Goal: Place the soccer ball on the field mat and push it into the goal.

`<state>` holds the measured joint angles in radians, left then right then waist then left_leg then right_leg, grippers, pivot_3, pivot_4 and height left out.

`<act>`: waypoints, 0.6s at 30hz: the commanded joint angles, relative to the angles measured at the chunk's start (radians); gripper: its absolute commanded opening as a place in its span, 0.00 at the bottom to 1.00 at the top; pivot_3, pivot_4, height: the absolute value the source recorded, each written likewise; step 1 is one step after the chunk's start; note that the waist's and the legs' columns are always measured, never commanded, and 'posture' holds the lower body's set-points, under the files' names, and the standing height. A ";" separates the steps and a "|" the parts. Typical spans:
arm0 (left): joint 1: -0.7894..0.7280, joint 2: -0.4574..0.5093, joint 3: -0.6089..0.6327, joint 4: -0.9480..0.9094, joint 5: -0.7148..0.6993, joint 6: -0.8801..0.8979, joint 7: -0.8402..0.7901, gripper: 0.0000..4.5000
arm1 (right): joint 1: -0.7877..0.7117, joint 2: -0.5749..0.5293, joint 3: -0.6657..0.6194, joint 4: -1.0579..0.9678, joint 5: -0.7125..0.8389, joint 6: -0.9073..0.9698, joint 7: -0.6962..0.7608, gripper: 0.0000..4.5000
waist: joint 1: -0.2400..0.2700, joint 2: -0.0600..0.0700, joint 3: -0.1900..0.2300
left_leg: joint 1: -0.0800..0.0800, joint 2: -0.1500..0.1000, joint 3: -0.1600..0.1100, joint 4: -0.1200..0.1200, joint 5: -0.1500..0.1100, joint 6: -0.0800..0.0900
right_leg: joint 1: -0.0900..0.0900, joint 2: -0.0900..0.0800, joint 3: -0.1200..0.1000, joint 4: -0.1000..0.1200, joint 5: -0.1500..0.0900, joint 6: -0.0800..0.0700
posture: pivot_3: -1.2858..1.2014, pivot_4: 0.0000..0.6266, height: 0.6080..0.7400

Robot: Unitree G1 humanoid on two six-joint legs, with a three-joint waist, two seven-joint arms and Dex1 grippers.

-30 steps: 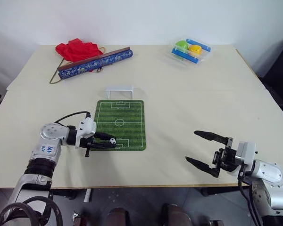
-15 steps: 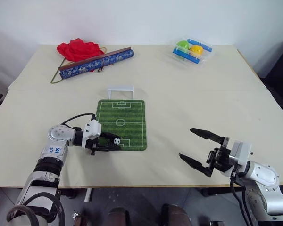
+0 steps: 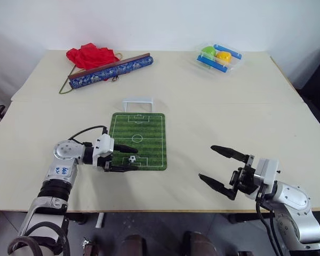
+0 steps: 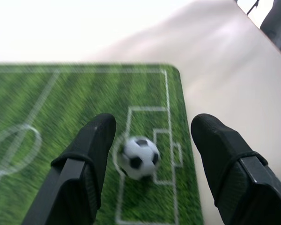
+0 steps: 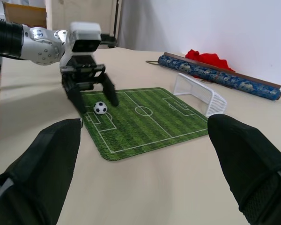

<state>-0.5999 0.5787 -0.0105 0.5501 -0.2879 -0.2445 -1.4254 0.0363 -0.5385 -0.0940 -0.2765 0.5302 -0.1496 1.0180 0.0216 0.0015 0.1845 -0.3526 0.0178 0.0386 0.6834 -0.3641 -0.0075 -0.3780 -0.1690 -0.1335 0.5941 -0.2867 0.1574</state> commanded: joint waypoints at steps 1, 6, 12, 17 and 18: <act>0.042 0.049 0.064 -0.165 -0.082 0.075 0.014 0.68 | -0.002 0.002 -0.003 -0.048 0.022 0.005 0.001 1.00 | -0.001 0.000 0.000 | 0.000 0.000 0.000 0.000 0.000 0.000 | 0.000 0.000 0.000 0.000 0.000 0.000 | 0.52 0.24 1.00; 0.201 0.195 0.171 -0.393 -0.189 0.263 0.012 0.68 | -0.020 -0.015 -0.020 -0.046 0.041 0.024 0.008 1.00 | -0.019 0.000 0.000 | 0.000 0.001 0.000 0.000 0.000 0.000 | 0.000 0.000 0.001 0.000 0.000 0.000 | 0.52 0.24 1.00; 0.447 0.272 0.250 -0.299 -0.162 0.220 -0.013 0.34 | -0.047 -0.048 -0.022 -0.026 0.055 0.036 0.065 1.00 | -0.025 0.003 0.001 | 0.002 0.001 0.001 -0.001 0.000 0.001 | 0.000 0.000 0.002 0.000 0.000 0.000 | 0.52 0.24 1.00; 0.487 0.229 0.218 -0.296 -0.154 0.186 -0.009 0.00 | -0.099 -0.062 -0.007 0.044 0.037 0.008 0.145 1.00 | 0.001 0.002 0.001 | 0.000 0.001 0.000 0.000 -0.001 0.001 | 0.000 0.000 0.001 0.000 0.001 -0.001 | 0.52 0.24 1.00; 0.488 0.217 0.207 -0.318 -0.162 0.197 -0.007 0.00 | -0.112 -0.061 -0.009 0.068 0.035 0.003 0.158 1.00 | 0.003 0.002 0.001 | 0.000 0.001 0.000 0.000 -0.001 0.001 | 0.000 0.000 0.001 0.000 0.001 -0.001 | 0.52 0.24 1.00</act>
<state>-0.1130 0.8043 0.2049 0.2812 -0.4381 -0.0454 -1.4314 -0.0686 -0.5866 -0.0884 -0.2300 0.5598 -0.1253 1.1487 0.0248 0.0035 0.1859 -0.3525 0.0188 0.0387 0.6838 -0.3647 -0.0067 -0.3784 -0.1685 -0.1321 0.5938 -0.2856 0.1563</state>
